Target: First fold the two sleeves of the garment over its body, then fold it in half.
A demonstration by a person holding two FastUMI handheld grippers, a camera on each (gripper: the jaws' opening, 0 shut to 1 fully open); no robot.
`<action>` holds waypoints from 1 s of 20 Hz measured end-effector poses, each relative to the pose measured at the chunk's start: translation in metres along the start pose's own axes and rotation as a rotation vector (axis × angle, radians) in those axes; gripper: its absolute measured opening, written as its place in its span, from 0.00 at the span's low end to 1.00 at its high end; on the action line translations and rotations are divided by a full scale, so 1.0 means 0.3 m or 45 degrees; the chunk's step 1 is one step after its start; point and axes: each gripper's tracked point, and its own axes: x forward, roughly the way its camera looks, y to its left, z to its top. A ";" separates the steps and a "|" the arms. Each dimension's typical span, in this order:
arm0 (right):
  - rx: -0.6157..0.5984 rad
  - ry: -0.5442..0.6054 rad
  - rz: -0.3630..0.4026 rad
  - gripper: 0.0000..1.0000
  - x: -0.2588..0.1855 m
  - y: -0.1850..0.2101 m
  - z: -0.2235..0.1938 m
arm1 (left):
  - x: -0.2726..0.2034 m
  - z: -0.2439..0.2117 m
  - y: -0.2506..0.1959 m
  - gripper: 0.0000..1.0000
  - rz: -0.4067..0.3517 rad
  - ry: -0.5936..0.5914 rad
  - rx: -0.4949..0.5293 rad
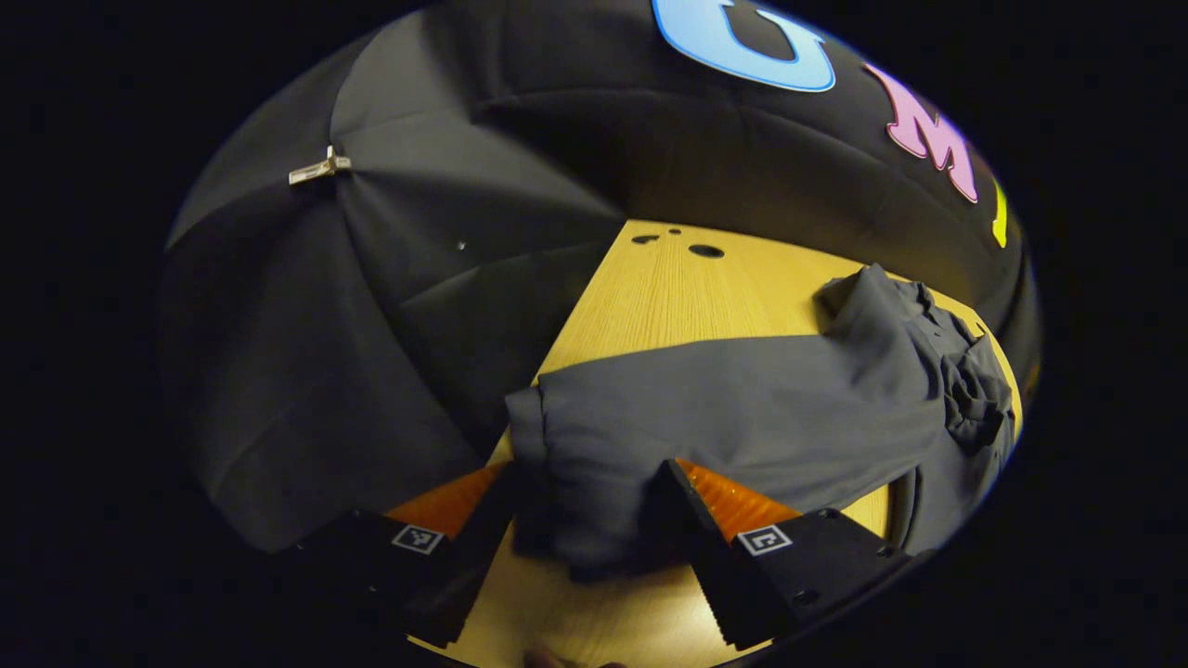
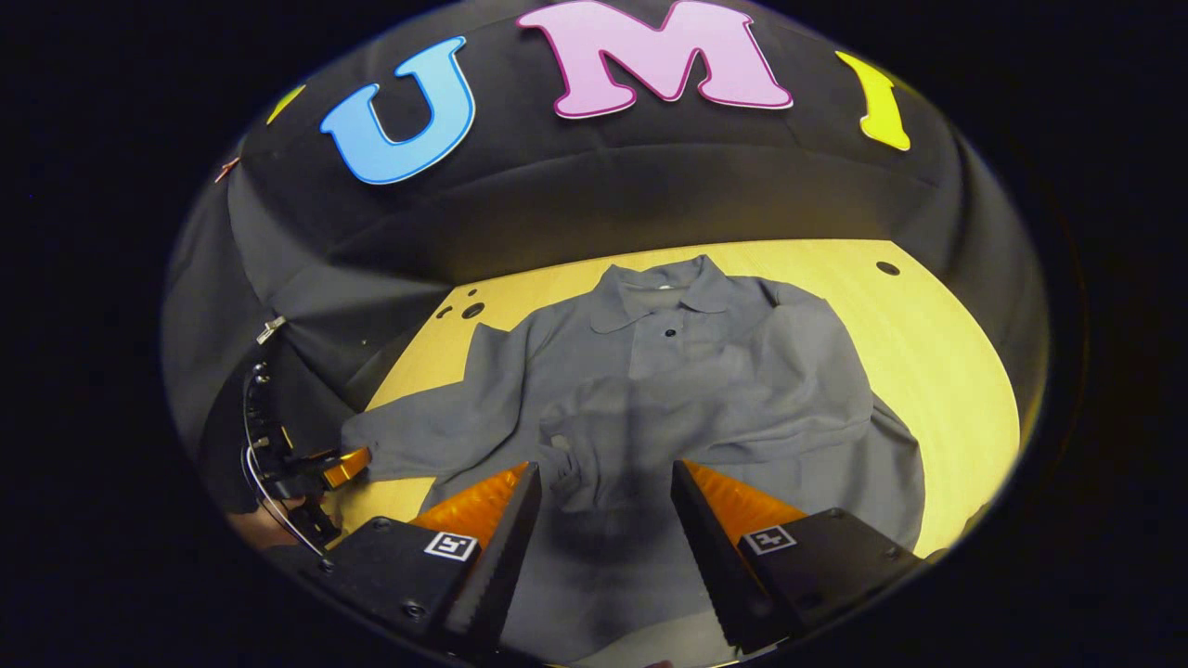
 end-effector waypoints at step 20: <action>0.082 -0.140 -0.293 0.92 -0.312 -0.516 0.017 | -0.469 0.516 -0.406 0.06 -0.288 -0.367 -0.124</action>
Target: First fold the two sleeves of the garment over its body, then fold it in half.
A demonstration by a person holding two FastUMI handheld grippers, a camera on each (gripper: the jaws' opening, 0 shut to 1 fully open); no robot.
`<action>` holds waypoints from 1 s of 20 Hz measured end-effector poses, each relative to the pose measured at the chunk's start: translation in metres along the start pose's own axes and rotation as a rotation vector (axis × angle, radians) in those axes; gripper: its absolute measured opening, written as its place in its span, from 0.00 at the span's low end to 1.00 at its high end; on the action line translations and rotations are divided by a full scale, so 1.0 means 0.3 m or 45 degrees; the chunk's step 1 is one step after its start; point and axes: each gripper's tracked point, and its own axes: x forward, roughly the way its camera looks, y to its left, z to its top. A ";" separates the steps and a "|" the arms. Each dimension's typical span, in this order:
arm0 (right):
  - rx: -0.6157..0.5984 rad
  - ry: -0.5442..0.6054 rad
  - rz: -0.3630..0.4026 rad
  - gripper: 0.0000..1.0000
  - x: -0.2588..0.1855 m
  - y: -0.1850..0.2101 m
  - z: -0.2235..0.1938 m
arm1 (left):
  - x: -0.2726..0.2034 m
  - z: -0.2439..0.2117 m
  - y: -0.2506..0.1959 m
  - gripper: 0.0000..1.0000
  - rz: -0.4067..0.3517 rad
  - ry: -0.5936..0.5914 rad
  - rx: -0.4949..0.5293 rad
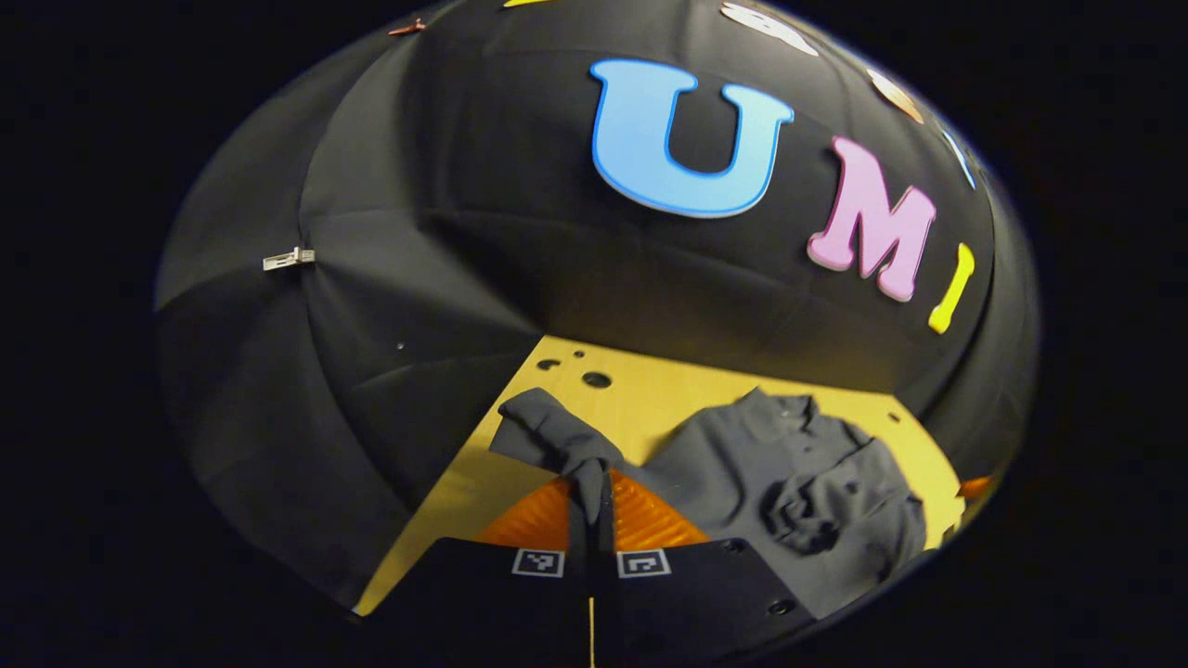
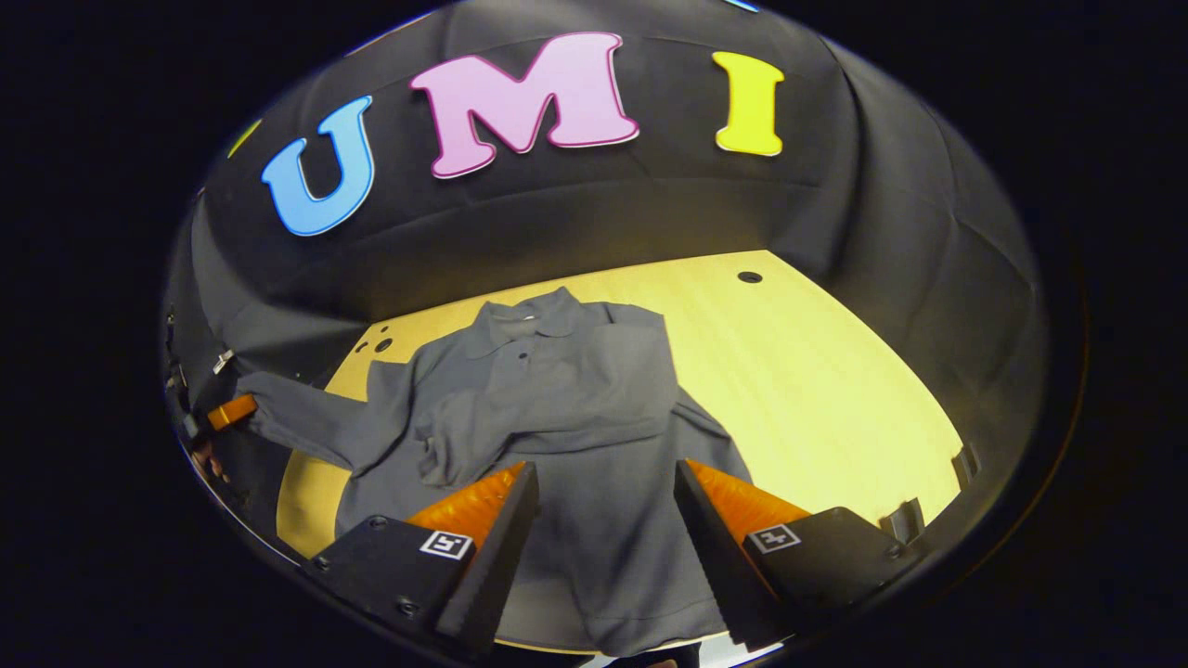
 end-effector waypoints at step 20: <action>0.082 0.012 -0.093 0.97 0.003 -0.523 -0.012 | 0.054 -0.131 -1.208 0.06 -0.529 0.034 0.309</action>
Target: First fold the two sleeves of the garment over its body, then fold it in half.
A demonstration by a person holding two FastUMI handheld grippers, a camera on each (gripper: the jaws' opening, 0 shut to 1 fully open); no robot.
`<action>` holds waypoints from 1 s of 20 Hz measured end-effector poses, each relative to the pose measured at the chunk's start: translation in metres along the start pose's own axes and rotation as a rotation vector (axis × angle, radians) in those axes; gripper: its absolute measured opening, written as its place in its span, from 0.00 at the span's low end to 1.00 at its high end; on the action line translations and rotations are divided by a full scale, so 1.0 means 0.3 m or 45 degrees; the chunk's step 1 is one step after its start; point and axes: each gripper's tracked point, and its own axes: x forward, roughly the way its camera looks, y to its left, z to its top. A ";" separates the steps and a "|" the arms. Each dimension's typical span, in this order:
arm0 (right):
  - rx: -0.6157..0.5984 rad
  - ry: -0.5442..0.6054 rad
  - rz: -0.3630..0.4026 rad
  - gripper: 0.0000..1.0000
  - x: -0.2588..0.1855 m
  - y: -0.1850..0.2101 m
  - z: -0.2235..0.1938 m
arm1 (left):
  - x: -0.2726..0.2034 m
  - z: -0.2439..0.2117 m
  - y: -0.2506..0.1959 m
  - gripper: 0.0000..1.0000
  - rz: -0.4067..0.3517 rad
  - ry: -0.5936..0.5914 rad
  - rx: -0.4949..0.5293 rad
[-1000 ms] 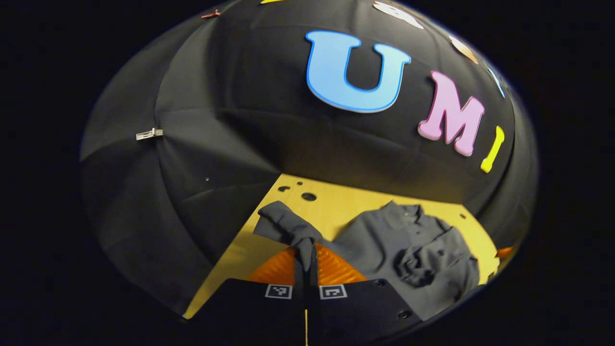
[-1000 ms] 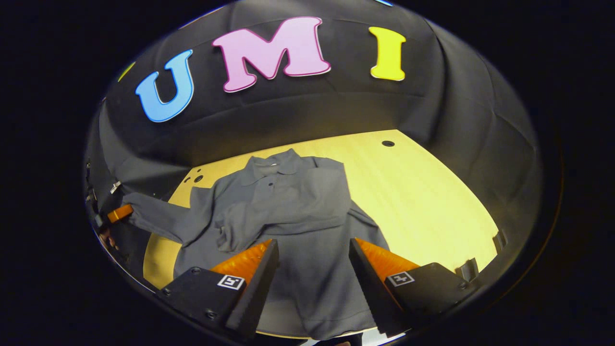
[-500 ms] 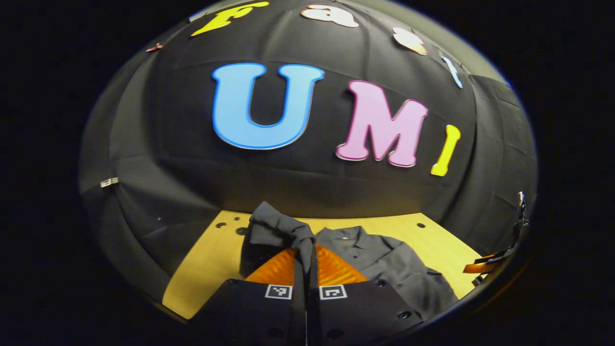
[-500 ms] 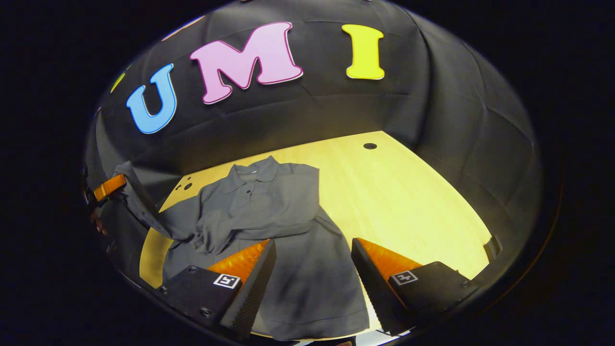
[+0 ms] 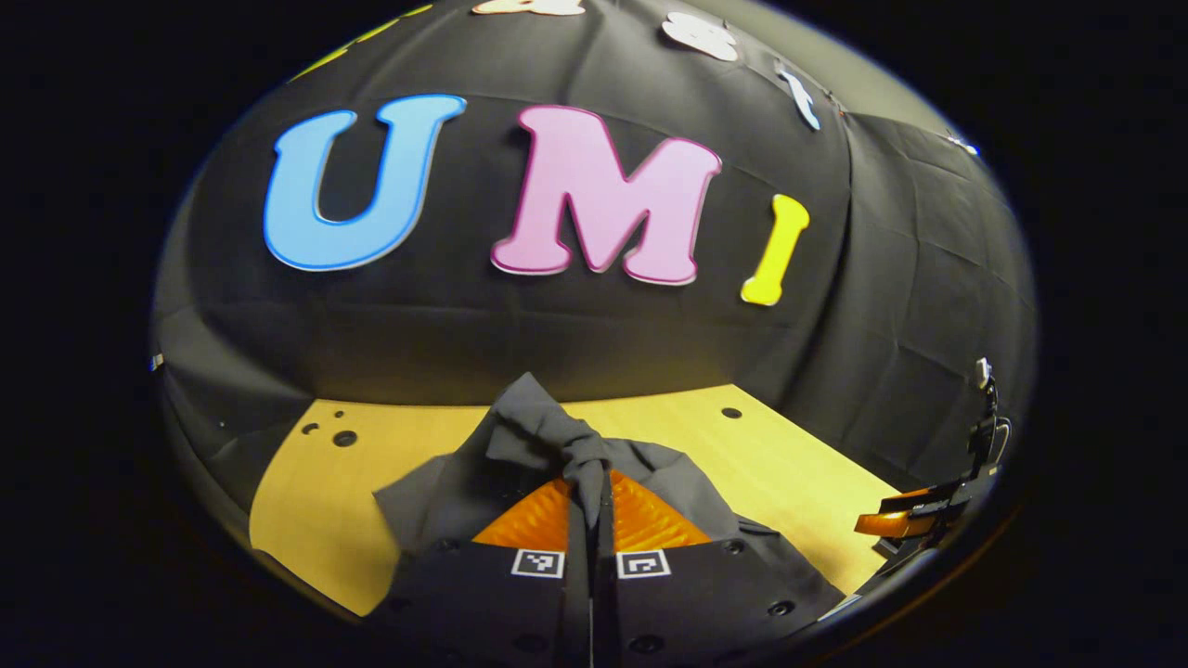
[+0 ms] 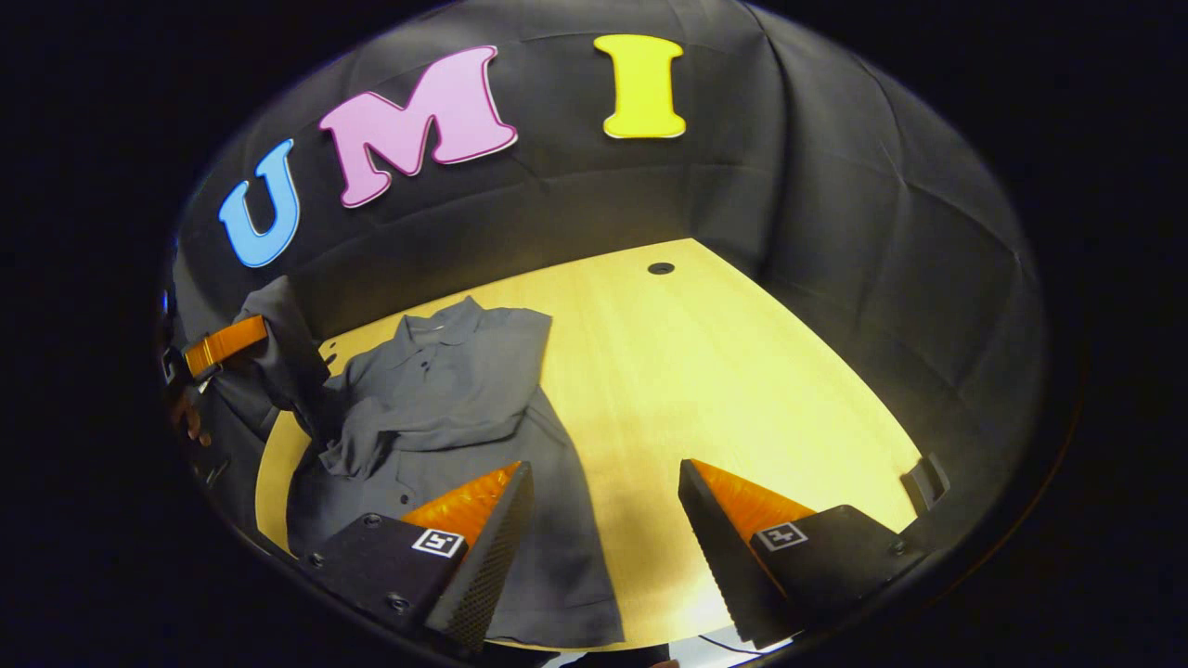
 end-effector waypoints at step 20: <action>-0.035 0.090 -0.008 0.98 0.075 -0.252 -0.012 | 0.377 -0.460 -0.413 0.41 -0.204 0.235 0.094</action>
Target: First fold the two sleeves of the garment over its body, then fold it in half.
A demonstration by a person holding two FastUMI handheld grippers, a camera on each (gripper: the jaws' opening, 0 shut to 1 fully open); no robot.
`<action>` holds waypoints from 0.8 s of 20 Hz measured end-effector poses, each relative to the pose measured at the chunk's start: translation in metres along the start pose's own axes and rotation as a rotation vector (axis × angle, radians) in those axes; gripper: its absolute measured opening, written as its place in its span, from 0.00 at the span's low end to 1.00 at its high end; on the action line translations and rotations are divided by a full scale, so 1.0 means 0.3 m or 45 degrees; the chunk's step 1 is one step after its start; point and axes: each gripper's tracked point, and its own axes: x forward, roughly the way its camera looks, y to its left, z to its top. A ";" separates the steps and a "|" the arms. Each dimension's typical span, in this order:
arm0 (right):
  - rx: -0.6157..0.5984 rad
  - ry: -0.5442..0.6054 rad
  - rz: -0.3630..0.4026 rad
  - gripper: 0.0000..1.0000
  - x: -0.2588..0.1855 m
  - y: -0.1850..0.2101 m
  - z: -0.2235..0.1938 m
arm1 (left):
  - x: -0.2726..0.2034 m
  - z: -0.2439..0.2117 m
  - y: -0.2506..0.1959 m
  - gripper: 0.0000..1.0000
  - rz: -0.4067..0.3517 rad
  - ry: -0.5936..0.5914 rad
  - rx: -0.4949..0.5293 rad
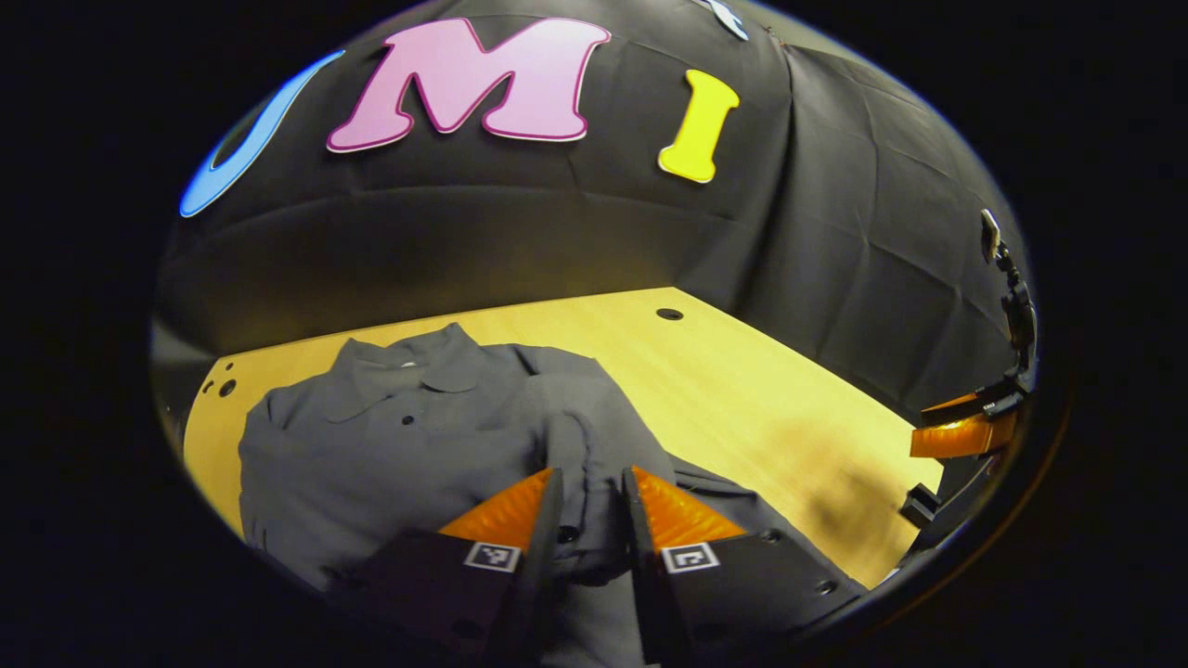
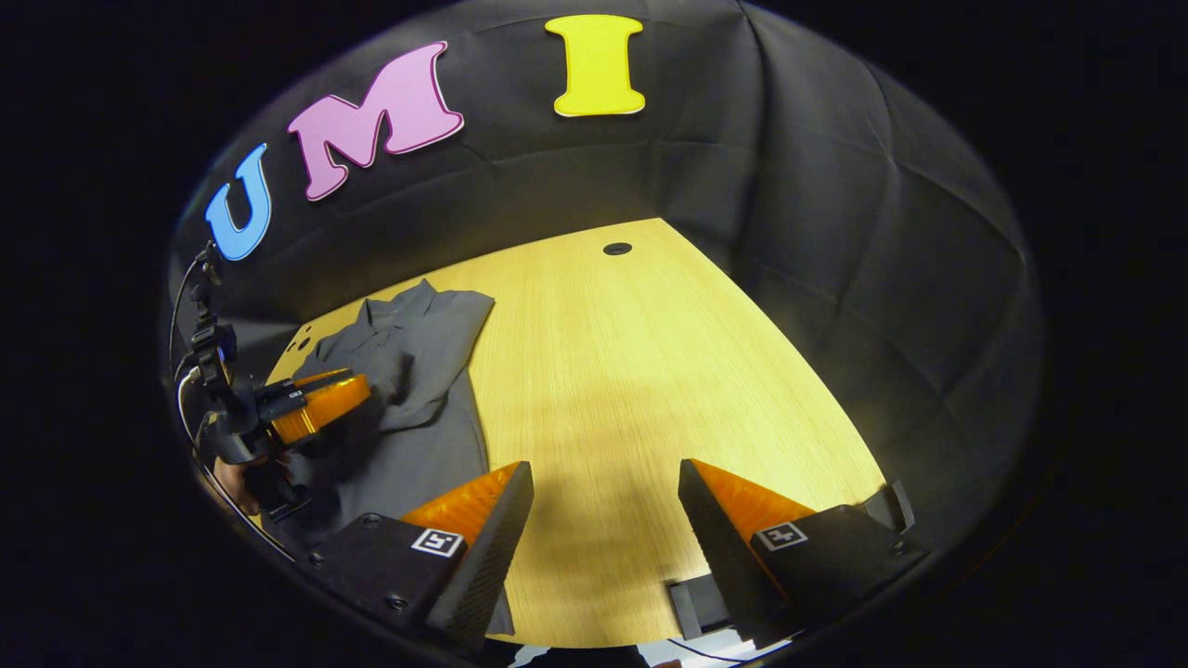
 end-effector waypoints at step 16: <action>-0.084 0.126 0.184 0.99 -0.136 0.345 -0.157 | -0.523 -0.059 0.225 0.96 0.160 -0.064 -0.091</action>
